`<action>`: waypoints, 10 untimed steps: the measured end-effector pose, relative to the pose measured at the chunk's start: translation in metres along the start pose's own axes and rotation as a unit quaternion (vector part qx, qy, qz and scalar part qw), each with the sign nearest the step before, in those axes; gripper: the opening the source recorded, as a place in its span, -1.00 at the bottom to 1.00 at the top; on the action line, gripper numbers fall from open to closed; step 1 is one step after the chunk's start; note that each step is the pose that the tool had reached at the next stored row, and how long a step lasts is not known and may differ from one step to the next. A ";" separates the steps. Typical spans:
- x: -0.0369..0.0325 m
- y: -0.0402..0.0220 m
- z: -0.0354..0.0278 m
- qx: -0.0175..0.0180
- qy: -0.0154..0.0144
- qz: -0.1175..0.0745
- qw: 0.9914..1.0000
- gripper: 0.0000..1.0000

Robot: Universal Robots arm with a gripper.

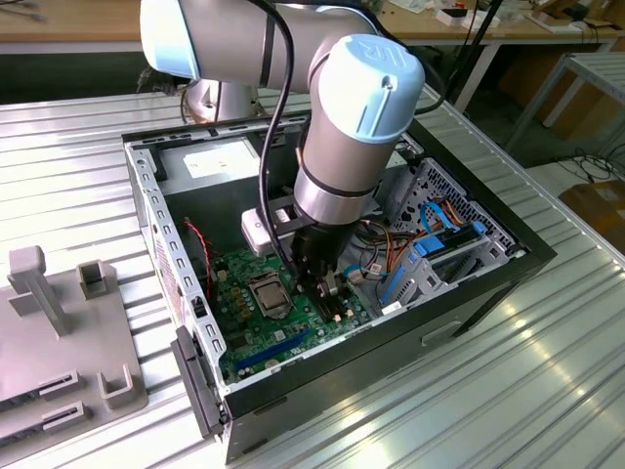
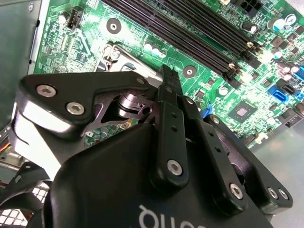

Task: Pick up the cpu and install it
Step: 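Install the first cpu locking lever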

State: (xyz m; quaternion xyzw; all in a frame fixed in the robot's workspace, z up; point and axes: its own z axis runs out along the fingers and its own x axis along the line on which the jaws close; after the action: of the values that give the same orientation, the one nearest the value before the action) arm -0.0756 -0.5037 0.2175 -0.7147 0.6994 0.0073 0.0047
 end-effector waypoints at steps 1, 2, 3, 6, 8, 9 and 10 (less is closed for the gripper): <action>0.0000 0.0000 0.0008 0.000 0.000 0.000 1.000 -0.79; 0.0000 0.0000 0.0012 0.000 0.000 0.000 1.000 -0.79; 0.0000 0.0000 0.0013 0.000 0.000 0.000 1.000 -0.79; 0.0001 0.0000 0.0019 0.000 0.000 0.000 1.000 -0.79; 0.0006 -0.0001 0.0022 0.000 0.000 0.000 1.000 -0.79; 0.0014 0.0000 0.0024 0.000 0.000 0.000 1.000 -0.79; 0.0022 0.0000 0.0026 0.000 0.000 0.000 1.000 -0.79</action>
State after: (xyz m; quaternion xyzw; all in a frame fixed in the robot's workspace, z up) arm -0.0756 -0.5058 0.2148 -0.7145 0.6995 0.0074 0.0049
